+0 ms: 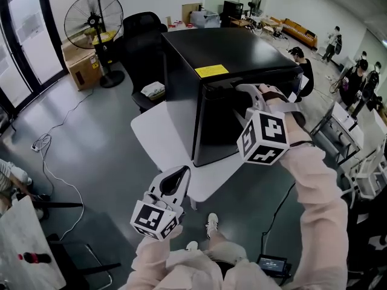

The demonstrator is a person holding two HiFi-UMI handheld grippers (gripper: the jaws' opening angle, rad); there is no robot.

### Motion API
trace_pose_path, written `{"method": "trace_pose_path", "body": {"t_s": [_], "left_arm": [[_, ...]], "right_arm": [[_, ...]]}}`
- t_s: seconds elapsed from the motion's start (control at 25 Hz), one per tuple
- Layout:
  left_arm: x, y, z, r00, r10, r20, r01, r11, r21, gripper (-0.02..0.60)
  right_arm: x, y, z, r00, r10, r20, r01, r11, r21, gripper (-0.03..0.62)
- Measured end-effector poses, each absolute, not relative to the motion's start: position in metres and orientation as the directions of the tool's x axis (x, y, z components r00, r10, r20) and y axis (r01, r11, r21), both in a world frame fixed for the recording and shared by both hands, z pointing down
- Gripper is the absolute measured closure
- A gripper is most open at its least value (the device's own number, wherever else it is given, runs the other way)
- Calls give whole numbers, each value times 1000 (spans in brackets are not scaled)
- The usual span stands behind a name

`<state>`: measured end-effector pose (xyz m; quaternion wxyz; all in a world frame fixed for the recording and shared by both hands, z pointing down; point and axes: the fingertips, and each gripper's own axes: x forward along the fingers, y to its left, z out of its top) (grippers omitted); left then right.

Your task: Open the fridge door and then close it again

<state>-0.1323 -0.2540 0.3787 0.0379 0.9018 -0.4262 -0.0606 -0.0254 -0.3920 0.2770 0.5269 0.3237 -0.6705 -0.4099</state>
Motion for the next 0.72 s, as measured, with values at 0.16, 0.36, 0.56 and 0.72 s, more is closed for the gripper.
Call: {"method": "trace_pose_path", "body": {"t_s": [0.16,0.36,0.56,0.72], "left_arm": [[-139,-250,381,632,-771,-78,-760,-636,137,569],[-146,-246,380,636,-766,-92,-753,-643,139,569],[-152,-246,378,653,-750,-106,-735,-662,146,569],[-142,-239,382,686,-721,-99,-706,-692,147,569]], "right_arm": [[-25,-393,276,-217,-870,443,-5,455,891,448],[-23,-389,278,-195,-879,435,-7,444,896,447],[-14,-365,281,-190,-876,443,-6,452,892,433],[-3,-350,282,-179,-880,440,-14,449,893,422]]}}
